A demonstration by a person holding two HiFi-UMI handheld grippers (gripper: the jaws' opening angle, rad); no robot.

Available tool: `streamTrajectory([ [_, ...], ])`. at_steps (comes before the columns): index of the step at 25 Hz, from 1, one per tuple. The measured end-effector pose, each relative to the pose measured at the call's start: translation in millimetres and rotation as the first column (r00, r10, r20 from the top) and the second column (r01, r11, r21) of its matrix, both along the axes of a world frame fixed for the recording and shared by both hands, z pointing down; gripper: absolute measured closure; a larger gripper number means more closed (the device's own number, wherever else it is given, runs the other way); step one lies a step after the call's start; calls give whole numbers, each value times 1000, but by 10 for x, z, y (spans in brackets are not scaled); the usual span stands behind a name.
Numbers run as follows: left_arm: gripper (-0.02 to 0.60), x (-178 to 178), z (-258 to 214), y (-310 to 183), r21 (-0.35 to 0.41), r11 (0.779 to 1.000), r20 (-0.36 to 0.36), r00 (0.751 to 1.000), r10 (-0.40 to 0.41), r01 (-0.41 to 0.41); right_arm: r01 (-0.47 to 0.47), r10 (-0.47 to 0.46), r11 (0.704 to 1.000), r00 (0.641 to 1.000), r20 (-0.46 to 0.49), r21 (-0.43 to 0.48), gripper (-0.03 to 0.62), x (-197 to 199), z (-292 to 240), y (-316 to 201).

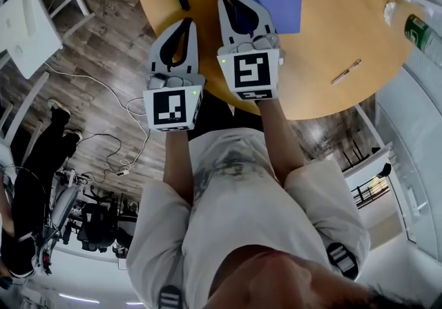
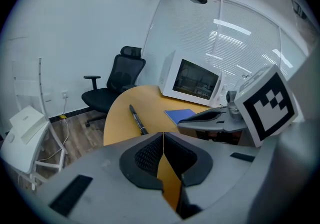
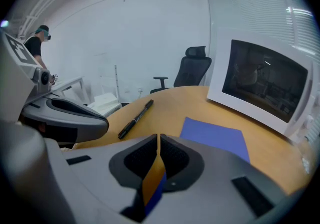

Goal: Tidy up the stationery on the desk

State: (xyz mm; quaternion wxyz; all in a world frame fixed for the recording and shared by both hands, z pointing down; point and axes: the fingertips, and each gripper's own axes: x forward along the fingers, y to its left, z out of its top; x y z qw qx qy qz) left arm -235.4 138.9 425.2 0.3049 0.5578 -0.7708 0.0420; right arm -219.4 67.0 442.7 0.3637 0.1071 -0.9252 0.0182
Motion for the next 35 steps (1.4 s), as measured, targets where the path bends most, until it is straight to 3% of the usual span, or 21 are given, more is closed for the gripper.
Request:
streamTrajectory([
  [15, 568, -293, 46, 402, -24, 996, 4, 997, -82, 82, 106, -105, 991, 994, 20, -82, 444, -485, 74, 494],
  [26, 568, -389, 99, 493, -46, 996, 14, 997, -77, 78, 90, -95, 990, 995, -41, -108, 445, -568, 207, 532],
  [29, 568, -373, 80, 469, -49, 997, 19, 998, -65, 65, 87, -94, 992, 993, -70, -93, 485, -554, 251, 530],
  [35, 568, -350, -11, 408, -41, 999, 33, 999, -32, 34, 25, -33, 993, 998, -61, -115, 491, -504, 225, 475],
])
